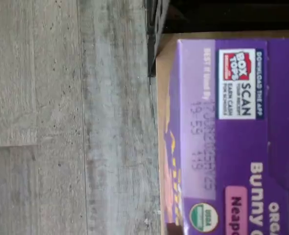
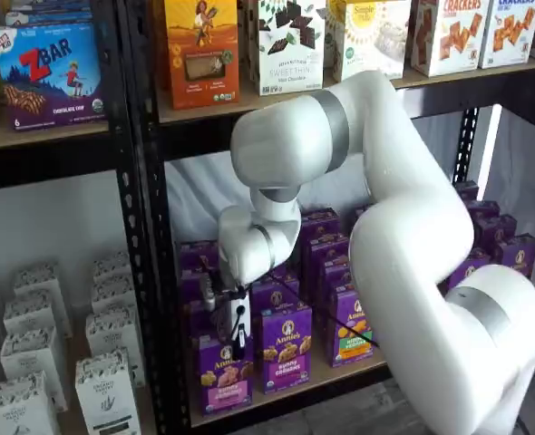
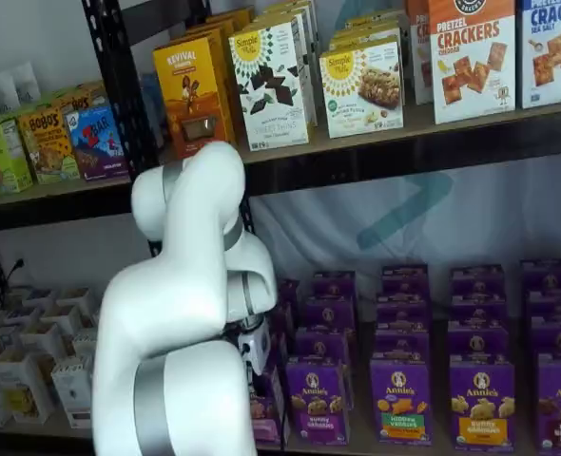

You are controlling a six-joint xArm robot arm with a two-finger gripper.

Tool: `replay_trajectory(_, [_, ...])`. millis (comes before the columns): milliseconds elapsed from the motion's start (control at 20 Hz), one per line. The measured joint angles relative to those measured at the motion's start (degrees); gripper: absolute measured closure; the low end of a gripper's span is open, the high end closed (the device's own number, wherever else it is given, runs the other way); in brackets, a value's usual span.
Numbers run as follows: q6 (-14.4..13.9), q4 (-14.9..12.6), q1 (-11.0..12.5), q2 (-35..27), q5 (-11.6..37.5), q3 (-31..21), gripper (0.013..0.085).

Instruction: Pick up the purple box with a pink patch in the middle, on the bottom shelf, the first box from the left

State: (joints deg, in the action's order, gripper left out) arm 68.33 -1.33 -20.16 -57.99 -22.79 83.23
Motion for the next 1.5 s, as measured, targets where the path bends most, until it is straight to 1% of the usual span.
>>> replay_trajectory(100, [-0.1,-0.2,0.1,0.2,-0.4,0.0,0.0690])
replay_trajectory(300, [0.4,0.4,0.0,1.4,-1.7,-0.8,0.0690])
replay_trajectory(550, [-0.7,-0.7,-0.1,4.7,-2.6,-3.9,0.0690])
replay_trajectory(700, [-1.7,-1.8,-0.1,7.2,-2.3,-6.8,0.0690])
replay_trajectory(950, [-3.0,-3.5,0.1,11.7,-0.4,-12.4,0.0690])
replay_trajectory(1200, [-3.0,-3.8,0.4,16.1,0.9,-17.4,0.0690])
replay_trajectory(1400, [-4.0,-5.2,0.7,20.1,0.5,-21.0,0.0690])
replay_trajectory(1500, [-3.5,-4.8,0.8,21.9,0.1,-22.5,0.0690])
